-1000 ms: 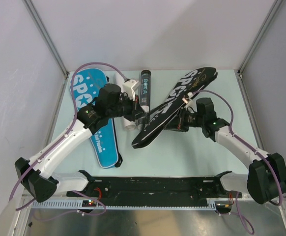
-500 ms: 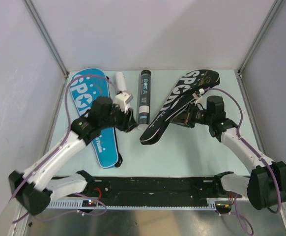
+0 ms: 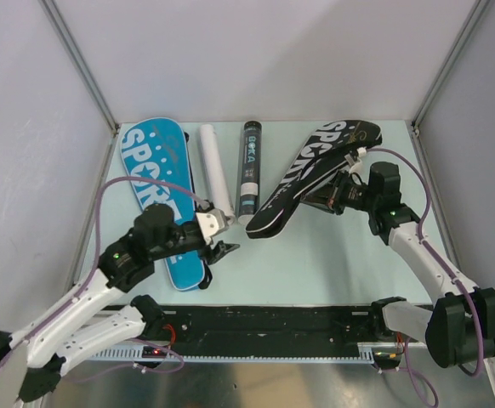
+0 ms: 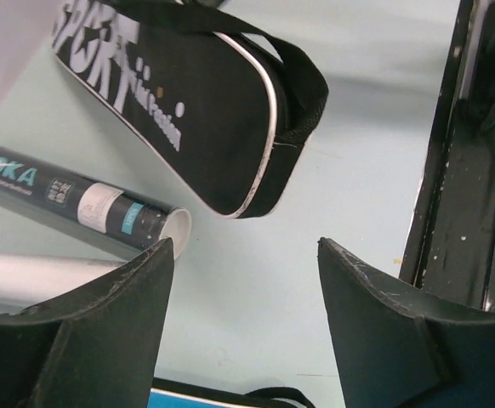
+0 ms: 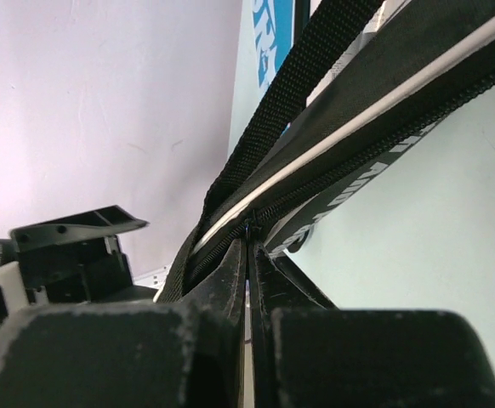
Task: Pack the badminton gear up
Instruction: Zip the racket bag at the center of the board.
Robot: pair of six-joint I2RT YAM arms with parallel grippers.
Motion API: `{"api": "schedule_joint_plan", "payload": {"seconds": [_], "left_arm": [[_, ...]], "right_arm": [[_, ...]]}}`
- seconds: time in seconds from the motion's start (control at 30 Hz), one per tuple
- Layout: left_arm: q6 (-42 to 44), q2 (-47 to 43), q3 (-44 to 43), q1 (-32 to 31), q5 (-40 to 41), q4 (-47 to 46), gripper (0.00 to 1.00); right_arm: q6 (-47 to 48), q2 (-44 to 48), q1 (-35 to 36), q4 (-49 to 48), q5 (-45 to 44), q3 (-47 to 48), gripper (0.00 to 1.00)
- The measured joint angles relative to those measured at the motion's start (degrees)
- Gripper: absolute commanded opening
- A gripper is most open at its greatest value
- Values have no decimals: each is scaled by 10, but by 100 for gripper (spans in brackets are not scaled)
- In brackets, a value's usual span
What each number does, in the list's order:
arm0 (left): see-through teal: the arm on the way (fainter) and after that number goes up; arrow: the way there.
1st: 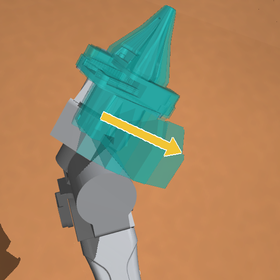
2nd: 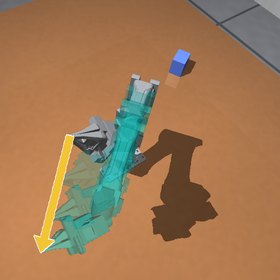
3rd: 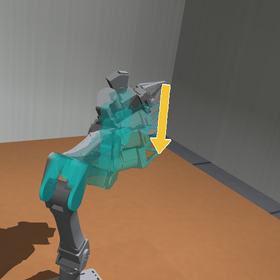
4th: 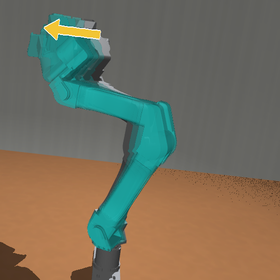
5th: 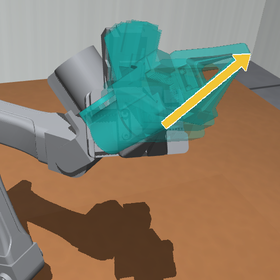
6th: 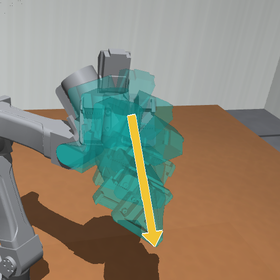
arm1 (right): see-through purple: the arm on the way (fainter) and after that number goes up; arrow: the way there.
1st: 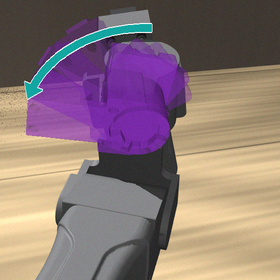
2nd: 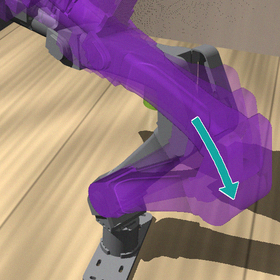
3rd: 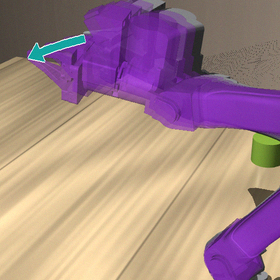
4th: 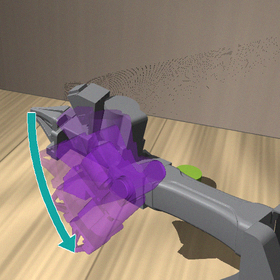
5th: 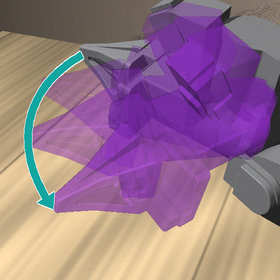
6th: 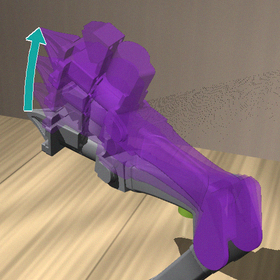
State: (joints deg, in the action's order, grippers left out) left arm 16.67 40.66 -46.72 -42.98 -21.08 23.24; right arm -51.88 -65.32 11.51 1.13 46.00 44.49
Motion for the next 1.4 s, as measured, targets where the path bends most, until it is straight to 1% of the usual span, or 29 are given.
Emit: {"api": "schedule_joint_plan", "payload": {"seconds": [0.17, 0.37, 0.43, 0.5, 0.67, 0.87, 0.97, 1.0, 1.07, 1.2, 1.4], "left_arm": [[38, 47, 26, -33, 19, -44, 73], [59, 97, 32, -40, 19, -108, 73], [59, 101, 45, -44, 20, -139, 73], [59, 101, 63, -47, 24, -167, 71], [58, 115, 87, -49, 32, -214, 59], [56, 122, 95, -49, 43, -249, 32], [46, 121, 95, -49, 53, -255, 9], [42, 121, 95, -49, 55, -256, 4], [35, 120, 97, -49, 65, -257, 1], [23, 117, 97, -49, 88, -257, 0], [13, 116, 109, -51, 121, -272, 0]], "right_arm": [[-11, 0, -1, -7, 7, 6, 0], [-10, 0, -2, -7, 11, 10, 0], [-11, 0, -2, -7, 11, 10, 0], [-13, 0, -3, -8, 14, 10, 0], [-17, 0, -4, -9, 18, 11, 0], [-20, 0, -5, -10, 21, 11, 0], [-21, 0, -4, -10, 21, 11, 0], [-21, 0, -3, -12, 21, 11, 0], [-23, 0, 2, -18, 19, 11, 0], [-36, 0, 27, -35, 9, 11, 0], [-60, 2, 116, -65, -27, 12, 0]]}}
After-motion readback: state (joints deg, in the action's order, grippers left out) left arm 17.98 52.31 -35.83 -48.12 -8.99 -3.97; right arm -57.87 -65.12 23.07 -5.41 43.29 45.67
